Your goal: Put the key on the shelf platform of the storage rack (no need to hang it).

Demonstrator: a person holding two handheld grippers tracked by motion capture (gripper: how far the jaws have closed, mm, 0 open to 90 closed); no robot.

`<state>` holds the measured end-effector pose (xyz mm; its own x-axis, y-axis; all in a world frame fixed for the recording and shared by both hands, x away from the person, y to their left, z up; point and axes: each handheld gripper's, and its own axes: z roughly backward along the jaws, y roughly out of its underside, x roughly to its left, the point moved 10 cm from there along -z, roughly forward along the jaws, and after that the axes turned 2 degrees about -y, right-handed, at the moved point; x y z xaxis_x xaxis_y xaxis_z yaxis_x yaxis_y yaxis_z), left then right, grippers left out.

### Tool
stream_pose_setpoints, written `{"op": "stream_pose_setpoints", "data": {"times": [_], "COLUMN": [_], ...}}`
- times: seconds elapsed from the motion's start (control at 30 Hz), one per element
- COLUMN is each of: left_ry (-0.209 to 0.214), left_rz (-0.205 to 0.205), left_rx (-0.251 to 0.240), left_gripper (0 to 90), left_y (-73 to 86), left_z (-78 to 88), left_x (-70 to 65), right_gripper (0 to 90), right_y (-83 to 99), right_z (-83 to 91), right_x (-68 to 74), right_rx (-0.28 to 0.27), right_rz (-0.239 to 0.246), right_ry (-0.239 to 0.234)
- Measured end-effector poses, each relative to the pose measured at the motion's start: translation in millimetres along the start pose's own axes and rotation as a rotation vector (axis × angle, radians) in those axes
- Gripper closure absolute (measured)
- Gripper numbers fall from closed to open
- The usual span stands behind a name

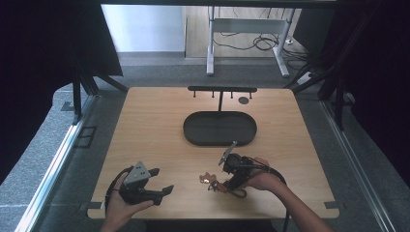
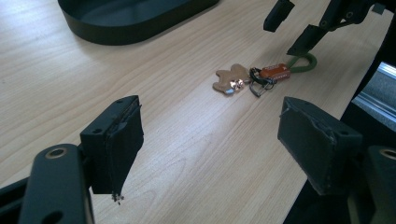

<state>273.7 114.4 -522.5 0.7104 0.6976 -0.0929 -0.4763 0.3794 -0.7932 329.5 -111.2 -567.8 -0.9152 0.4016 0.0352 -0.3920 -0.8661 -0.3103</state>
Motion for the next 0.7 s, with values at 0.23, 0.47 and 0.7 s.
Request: {"op": "stream_pose_setpoints", "data": {"times": [0.23,0.47,0.7], "left_ry": [0.003,0.001,0.002], "left_rz": [-0.002,-0.001,-0.004], "left_rx": [0.001,-0.002,0.0], "left_gripper": [22.4,22.4,22.4], "left_y": [-0.3,-0.8,-0.4], "left_z": [-0.8,0.3,-0.6], "left_x": [-0.2,-0.7,-0.6], "right_gripper": [42.6,44.2,46.4], "right_y": [-0.6,1.0,1.0], "right_z": [-8.2,-16.1,-25.2], "right_x": [3.5,10.5,13.6], "right_rx": [0.034,0.073,0.094], "right_rz": [0.015,0.024,0.04], "right_ry": [-0.012,-0.026,-0.034]}}
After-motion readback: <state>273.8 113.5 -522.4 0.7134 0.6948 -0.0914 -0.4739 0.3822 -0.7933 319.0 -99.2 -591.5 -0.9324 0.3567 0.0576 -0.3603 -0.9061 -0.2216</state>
